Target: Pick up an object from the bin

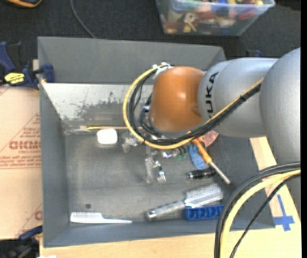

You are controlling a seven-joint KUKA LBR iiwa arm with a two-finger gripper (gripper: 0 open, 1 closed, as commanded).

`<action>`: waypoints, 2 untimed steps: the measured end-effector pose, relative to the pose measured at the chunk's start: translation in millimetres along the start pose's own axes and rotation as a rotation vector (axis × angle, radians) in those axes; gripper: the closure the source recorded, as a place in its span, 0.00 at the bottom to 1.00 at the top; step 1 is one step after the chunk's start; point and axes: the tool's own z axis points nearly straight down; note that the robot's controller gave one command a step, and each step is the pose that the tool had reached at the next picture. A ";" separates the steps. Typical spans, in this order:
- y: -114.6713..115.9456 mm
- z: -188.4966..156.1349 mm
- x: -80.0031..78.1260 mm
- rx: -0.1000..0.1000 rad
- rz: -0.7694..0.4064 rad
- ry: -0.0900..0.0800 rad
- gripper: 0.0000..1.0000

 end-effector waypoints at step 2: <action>-26.3 3.2 0.5 0.000 0.056 -0.004 0.00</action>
Offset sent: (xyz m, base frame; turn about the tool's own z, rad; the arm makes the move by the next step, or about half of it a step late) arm -0.0100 -0.0645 0.0095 -0.2671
